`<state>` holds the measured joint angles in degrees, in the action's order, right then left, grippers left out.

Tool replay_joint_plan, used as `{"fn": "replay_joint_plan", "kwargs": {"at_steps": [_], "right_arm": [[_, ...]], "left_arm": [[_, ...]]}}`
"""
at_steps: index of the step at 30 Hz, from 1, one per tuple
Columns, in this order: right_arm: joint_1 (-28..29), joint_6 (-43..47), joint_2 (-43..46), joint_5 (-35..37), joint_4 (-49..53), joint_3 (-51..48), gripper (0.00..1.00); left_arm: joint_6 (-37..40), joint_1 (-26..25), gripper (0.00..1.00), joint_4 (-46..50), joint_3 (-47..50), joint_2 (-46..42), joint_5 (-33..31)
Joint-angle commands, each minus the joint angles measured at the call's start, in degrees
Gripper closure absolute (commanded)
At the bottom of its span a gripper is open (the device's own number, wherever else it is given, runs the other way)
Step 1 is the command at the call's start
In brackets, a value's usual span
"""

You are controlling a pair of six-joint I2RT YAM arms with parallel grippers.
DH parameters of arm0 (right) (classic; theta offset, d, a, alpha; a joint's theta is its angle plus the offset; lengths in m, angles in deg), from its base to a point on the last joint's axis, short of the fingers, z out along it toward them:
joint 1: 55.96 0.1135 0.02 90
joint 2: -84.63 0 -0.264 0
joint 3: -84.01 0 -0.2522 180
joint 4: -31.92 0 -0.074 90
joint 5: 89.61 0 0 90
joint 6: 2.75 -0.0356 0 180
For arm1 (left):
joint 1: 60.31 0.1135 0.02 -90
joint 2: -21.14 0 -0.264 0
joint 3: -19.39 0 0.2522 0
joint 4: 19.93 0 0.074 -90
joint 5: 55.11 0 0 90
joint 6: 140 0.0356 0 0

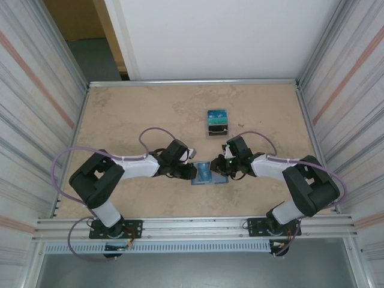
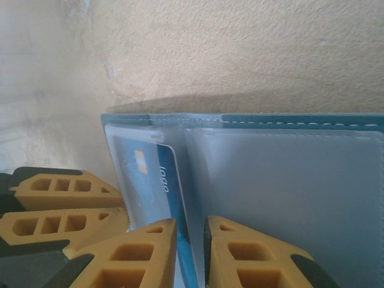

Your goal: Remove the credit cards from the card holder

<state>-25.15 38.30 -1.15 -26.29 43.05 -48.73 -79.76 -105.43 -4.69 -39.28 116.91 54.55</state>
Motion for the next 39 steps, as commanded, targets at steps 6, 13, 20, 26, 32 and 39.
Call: {"fn": "replay_joint_plan", "kwargs": {"at_steps": [6, 13, 20, 26, 32, 39], "right_arm": [[-1.23, -0.62, 1.06, -1.94, -1.1, -0.96, 0.82], [-1.72, -0.58, -0.07, -2.91, -2.06, -1.59, 0.82], [-0.76, -0.5, -1.26, -3.49, -2.73, -0.85, 0.82], [-0.66, -0.4, -2.46, -3.5, -2.77, -0.54, 0.82], [-0.14, -0.53, -3.69, -4.19, -3.86, -0.32, 0.82], [0.4, -0.45, -3.43, -4.56, -3.91, 0.25, 0.81]], "left_arm": [[0.46, -0.49, 0.82, 2.81, -0.53, 1.68, -0.59], [0.31, -0.5, 0.82, 2.79, -0.62, 1.56, -0.46], [0.09, -0.49, 0.83, 2.83, -0.82, 2.05, -0.2], [0.08, -0.49, 0.83, 2.63, -0.89, 1.87, -0.15], [0.05, -0.49, 0.83, 2.44, -0.93, 2.13, 0.07], [-0.12, -0.49, 0.83, 2.55, -0.84, 2.23, 0.13]]}}
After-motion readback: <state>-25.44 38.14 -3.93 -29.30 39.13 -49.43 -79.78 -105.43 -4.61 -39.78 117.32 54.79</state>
